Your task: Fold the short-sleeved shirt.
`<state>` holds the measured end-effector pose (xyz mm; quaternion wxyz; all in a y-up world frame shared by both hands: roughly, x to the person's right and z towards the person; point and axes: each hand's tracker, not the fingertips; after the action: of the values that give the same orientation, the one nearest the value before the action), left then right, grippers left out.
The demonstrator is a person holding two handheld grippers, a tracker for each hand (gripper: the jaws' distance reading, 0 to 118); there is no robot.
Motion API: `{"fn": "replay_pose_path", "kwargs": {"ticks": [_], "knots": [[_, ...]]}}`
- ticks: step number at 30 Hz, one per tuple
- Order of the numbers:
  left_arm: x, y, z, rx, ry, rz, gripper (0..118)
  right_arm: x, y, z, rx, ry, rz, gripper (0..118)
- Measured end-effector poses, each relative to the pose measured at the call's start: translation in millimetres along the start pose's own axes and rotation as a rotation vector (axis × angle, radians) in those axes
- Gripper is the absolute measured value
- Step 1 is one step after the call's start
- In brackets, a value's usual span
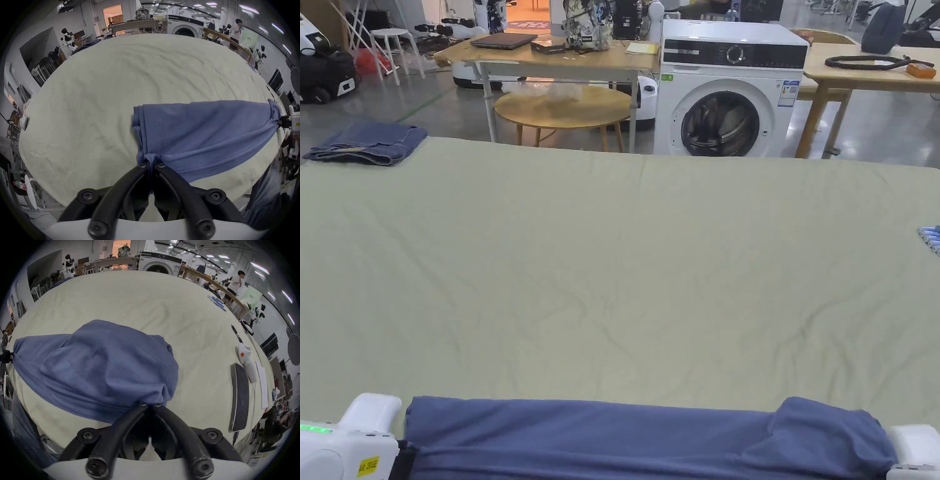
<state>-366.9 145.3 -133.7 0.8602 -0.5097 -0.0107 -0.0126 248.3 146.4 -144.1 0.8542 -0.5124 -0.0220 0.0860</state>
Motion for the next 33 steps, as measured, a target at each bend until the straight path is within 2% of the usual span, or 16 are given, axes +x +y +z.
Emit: {"fn": "replay_pose_path", "kwargs": {"ticks": [2,3,4,5,6,7,10,13,17,22,24,26,28,30,33], "knots": [[-1,3,5,-0.002,-0.011,0.028,0,-2,2,5,0.0,-0.014,0.02,6],[-4,6,5,-0.002,-0.021,0.056,0,-1,5,11,0.002,-0.02,0.025,15],[-5,7,10,0.011,-0.032,0.08,8,0,8,18,0.005,-0.038,0.028,36],[-5,10,18,0.066,-0.041,0.097,20,1,12,26,0.02,-0.07,0.019,54],[-5,14,26,0.119,-0.037,0.106,32,5,17,35,0.054,-0.093,-0.002,65],[-10,13,27,0.166,-0.043,0.108,33,7,20,43,0.081,-0.101,-0.017,66],[-7,25,41,0.284,-0.058,0.115,37,14,33,63,0.133,-0.068,-0.041,66],[2,38,53,0.374,-0.064,0.124,38,7,43,75,0.262,-0.076,-0.068,66],[17,57,54,0.442,-0.057,0.135,38,-10,54,85,0.336,-0.101,-0.046,66],[30,79,52,0.551,-0.07,0.135,38,-25,58,88,0.529,-0.037,-0.112,66],[44,85,59,0.615,-0.033,0.128,37,-36,61,89,0.639,-0.04,-0.151,65],[52,89,63,0.678,0.009,0.111,30,-51,62,95,0.753,-0.043,-0.181,50],[67,90,76,0.753,0.056,0.1,28,-66,66,100,0.843,-0.056,-0.193,46],[74,92,81,0.806,0.1,0.093,17,-77,73,102,0.904,-0.063,-0.203,23],[80,92,90,0.866,0.121,0.079,2,-89,79,107,0.936,-0.028,-0.225,5]]}}
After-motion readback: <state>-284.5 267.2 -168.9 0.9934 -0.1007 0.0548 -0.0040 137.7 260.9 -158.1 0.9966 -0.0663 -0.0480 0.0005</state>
